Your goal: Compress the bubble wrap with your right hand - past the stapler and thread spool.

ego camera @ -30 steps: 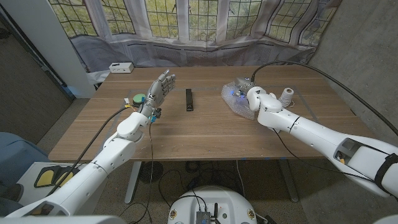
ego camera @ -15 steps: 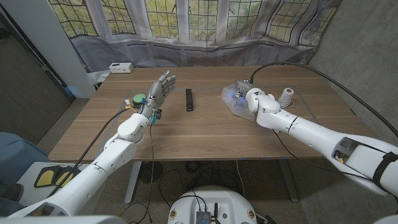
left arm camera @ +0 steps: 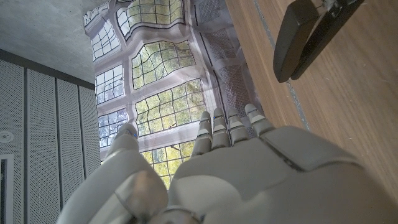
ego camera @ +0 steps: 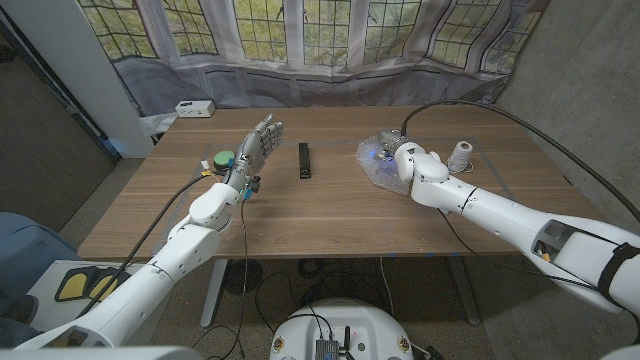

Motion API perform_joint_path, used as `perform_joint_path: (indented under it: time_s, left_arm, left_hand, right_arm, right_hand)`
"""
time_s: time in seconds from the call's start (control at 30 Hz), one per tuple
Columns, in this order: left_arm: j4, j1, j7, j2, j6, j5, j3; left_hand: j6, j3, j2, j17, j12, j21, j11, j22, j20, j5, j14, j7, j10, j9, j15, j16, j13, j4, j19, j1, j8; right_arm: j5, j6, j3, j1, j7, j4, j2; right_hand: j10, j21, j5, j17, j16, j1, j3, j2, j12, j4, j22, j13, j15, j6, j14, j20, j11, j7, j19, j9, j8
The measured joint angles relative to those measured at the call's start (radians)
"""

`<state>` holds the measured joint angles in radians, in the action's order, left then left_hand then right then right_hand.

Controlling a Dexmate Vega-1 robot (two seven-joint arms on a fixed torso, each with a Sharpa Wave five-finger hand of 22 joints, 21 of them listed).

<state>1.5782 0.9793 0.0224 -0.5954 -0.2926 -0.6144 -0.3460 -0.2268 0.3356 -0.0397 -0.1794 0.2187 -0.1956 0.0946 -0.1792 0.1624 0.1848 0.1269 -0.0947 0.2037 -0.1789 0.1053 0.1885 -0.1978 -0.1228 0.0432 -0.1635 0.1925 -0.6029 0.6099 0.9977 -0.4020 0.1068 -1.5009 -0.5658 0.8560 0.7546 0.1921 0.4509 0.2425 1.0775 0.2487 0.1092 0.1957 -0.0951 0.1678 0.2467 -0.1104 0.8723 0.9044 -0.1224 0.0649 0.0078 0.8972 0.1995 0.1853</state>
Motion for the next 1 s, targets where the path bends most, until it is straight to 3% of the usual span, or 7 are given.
perform_joint_path:
  time_s: [0.4,0.77,1.0]
  left_arm:
    - [-0.004,-0.001,-0.003,0.001,-0.002,-0.002,0.000]
    - [-0.005,-0.003,-0.005,0.002,-0.003,-0.004,0.000]
    - [-0.006,-0.003,-0.005,0.003,-0.003,-0.006,0.000]
  left_hand:
    - [0.000,0.000,0.000,0.000,0.000,0.000,-0.004,0.000,0.000,0.000,0.000,0.000,0.004,0.000,0.000,0.000,0.000,0.000,0.000,0.000,0.000]
    - [0.000,0.000,0.000,0.000,0.000,0.000,-0.005,0.000,0.000,0.000,0.000,0.000,0.005,0.000,0.000,0.000,0.000,0.000,0.000,0.000,0.000]
    - [0.000,0.000,0.000,0.000,0.000,0.000,-0.005,0.000,0.000,0.000,0.000,0.000,0.005,0.000,0.000,0.000,0.000,0.000,0.000,0.000,0.000]
  right_arm:
    - [-0.009,0.008,0.008,0.001,-0.004,0.001,0.002]
    - [-0.020,0.014,0.015,0.004,0.009,-0.002,-0.001]
    - [-0.029,0.021,0.023,0.009,0.028,-0.006,-0.006]
  right_hand:
    - [-0.077,-0.038,-0.007,-0.006,-0.024,-0.054,-0.021,-0.020,-0.007,0.005,0.000,-0.003,0.025,-0.087,-0.086,0.021,0.000,0.002,-0.067,0.000,-0.008]
    - [-0.213,-0.102,-0.011,-0.015,-0.043,-0.111,-0.031,-0.042,-0.011,0.000,0.000,-0.008,0.060,-0.255,-0.207,0.043,-0.001,0.003,-0.146,0.000,-0.008]
    - [-0.326,-0.167,-0.011,-0.037,-0.062,-0.170,-0.053,-0.071,-0.015,0.002,0.000,-0.013,0.099,-0.371,-0.339,0.075,0.001,0.004,-0.233,0.000,-0.008]
